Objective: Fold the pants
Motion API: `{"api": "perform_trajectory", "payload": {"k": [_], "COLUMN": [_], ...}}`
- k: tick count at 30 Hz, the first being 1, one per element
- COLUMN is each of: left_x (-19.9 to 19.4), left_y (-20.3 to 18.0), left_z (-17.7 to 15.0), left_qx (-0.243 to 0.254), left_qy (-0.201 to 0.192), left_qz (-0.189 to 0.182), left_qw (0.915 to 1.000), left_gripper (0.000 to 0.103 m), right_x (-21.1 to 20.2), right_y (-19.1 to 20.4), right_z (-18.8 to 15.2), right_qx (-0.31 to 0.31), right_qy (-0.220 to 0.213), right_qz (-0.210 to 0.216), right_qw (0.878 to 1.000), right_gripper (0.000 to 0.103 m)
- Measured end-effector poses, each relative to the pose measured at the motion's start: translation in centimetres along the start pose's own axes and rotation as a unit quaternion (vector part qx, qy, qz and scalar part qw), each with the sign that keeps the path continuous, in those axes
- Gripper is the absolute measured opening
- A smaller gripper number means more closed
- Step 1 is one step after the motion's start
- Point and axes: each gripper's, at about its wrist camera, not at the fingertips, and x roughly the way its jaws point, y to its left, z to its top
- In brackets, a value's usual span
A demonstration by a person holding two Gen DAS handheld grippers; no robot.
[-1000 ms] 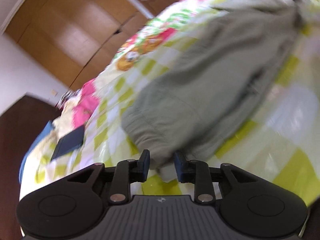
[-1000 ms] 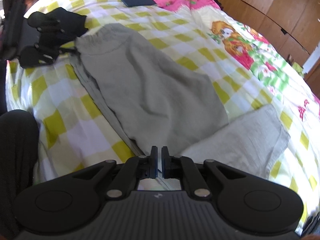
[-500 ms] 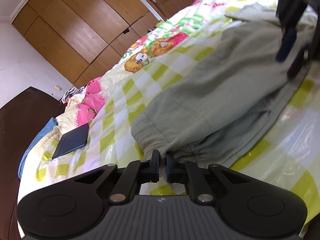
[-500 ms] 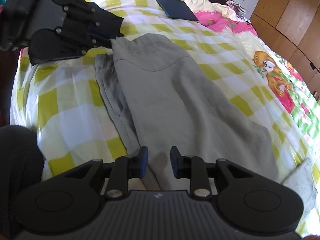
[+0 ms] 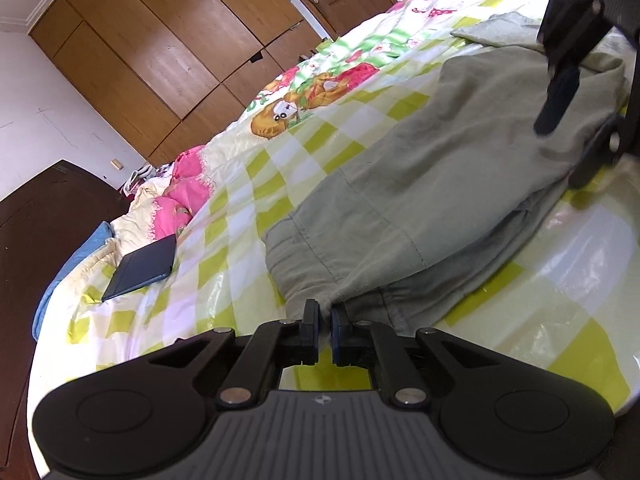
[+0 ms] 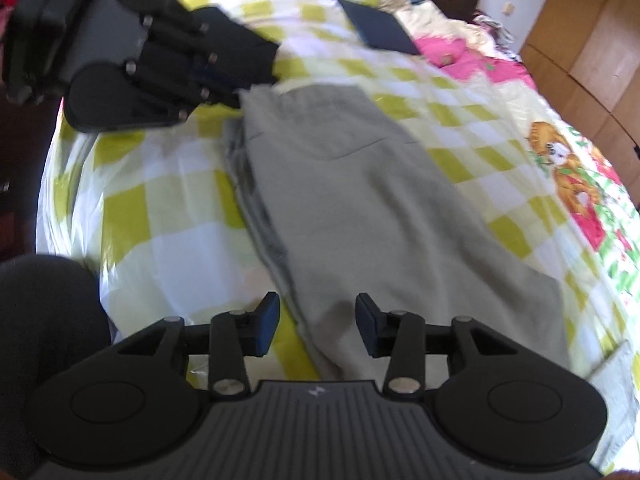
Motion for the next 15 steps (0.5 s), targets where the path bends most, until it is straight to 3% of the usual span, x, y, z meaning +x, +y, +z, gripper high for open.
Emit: {"api": "perform_trajectory", "payload": {"k": [2,10,15], "left_x": [-0.1,1.3,-1.0], "left_y": [-0.1,-2.6,-2.0], "left_z": [-0.4,-2.2,-1.8], "left_qx": [-0.003,0.038,0.007], "left_qy": [0.007,0.056,0.057], "left_qz": [-0.004,0.001,0.009], "left_qw": [1.0,0.9977,0.9983], "left_gripper": [0.022,0.026,0.027], "right_x": [0.6,-0.1,-4.3], "right_y": [0.2,0.0,-3.6], "right_z": [0.0,-0.3,-2.5], "right_qx": [0.006,0.031,0.107], "right_qy": [0.008,0.003,-0.02], "right_qz": [-0.001,0.012,-0.019], "right_qw": [1.0,0.999,0.994], "right_gripper": [0.011,0.022,0.024]}}
